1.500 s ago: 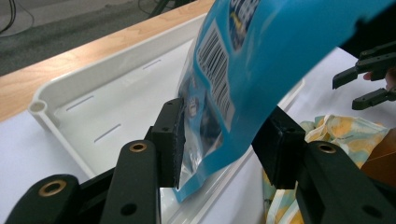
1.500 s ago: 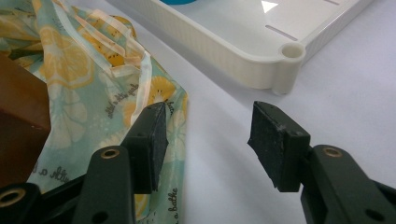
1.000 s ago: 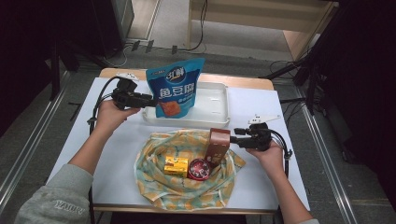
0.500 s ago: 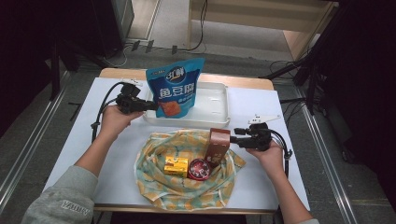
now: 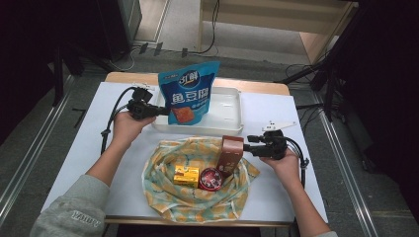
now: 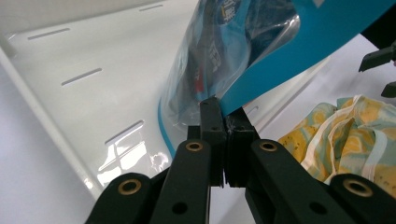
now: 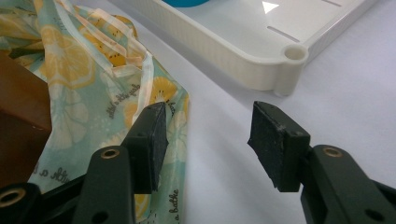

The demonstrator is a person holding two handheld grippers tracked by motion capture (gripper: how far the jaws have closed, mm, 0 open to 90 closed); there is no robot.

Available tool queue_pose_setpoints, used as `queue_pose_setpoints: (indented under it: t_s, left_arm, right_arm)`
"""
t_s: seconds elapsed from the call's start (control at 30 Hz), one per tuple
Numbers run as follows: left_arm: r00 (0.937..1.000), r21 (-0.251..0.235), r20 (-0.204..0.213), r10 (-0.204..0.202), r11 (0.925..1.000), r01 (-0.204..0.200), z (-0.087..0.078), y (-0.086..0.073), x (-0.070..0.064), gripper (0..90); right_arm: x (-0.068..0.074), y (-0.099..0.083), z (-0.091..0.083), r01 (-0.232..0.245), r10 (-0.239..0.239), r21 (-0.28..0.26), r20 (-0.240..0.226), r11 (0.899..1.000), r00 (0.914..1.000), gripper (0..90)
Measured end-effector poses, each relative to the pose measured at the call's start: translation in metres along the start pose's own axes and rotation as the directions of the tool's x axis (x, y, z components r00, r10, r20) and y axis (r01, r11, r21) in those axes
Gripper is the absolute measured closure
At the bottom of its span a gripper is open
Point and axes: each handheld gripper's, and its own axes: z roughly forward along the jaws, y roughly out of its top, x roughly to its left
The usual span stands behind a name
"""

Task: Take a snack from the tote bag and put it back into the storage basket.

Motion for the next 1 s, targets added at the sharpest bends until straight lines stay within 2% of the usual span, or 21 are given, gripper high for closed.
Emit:
queue_pose_setpoints:
  t_s: [0.27,0.4,0.57,0.67,0.9,1.0]
  left_arm:
    - [0.9999,-0.013,-0.002,-0.012,0.9998,0.012,0.013,0.012,-0.003,89.3]
    - [0.9993,-0.034,0.019,-0.033,0.9989,0.034,0.019,0.015,-0.001,89.3]
    - [0.9999,-0.022,-0.003,-0.01,0.9997,0.01,0.025,0.025,-0.002,89.3]
    - [0.9997,-0.034,0.007,-0.022,0.9992,0.022,0.029,0.026,0.001,89.4]
    - [1.0,-0.05,0.009,-0.005,0.9987,0.005,0.039,0.035,0.003,89.4]
    - [0.9997,-0.064,0.015,-0.02,0.9977,0.021,0.043,0.037,0.006,89.5]
  right_arm:
    - [0.0,0.0,-0.001,-0.002,0.002,-0.002,-0.001,1.0,1.0,47.6]
    - [0.0,0.0,-0.001,-0.004,0.004,-0.003,-0.001,1.0,1.0,47.6]
    - [0.0,0.0,-0.001,-0.002,0.002,-0.005,0.0,1.0,1.0,47.6]
    - [0.0,0.0,-0.001,-0.003,0.003,-0.004,-0.001,1.0,1.0,47.6]
    - [0.0,0.0,-0.001,0.001,-0.001,-0.001,0.001,1.0,1.0,47.7]
    - [0.001,0.0,-0.001,0.003,-0.003,0.0,0.0,1.0,1.0,47.6]
